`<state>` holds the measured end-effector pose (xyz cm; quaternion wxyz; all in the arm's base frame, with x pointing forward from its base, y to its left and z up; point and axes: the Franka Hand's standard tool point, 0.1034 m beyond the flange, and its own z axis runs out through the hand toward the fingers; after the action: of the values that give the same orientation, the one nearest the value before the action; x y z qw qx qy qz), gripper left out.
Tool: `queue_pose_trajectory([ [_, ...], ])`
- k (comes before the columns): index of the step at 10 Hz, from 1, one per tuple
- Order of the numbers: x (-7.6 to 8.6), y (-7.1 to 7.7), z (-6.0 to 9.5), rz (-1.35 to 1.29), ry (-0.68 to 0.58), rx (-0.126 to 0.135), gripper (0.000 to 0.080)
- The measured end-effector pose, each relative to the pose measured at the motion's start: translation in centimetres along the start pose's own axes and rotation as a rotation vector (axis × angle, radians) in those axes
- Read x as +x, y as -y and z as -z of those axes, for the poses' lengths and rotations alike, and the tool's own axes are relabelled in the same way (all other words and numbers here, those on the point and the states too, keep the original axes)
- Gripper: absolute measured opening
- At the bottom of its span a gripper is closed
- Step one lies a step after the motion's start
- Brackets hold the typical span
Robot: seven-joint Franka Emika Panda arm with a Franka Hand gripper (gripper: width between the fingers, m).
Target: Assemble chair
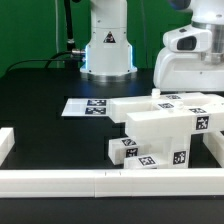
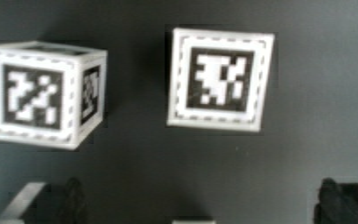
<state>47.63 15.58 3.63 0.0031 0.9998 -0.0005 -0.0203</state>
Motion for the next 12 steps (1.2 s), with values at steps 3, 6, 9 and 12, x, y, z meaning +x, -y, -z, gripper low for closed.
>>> queue_pose_trajectory([
  [3,0.1,0.6,-0.4,0.006,0.000,-0.001,0.0649],
  [6,0.2,0.6,-0.7,0.006,0.000,-0.002,0.0649],
  [9,-0.1,0.6,-1.3,0.008,0.008,-0.006,0.0649],
  [12,-0.3,0.6,-1.5,0.009,0.012,-0.007,0.0649],
])
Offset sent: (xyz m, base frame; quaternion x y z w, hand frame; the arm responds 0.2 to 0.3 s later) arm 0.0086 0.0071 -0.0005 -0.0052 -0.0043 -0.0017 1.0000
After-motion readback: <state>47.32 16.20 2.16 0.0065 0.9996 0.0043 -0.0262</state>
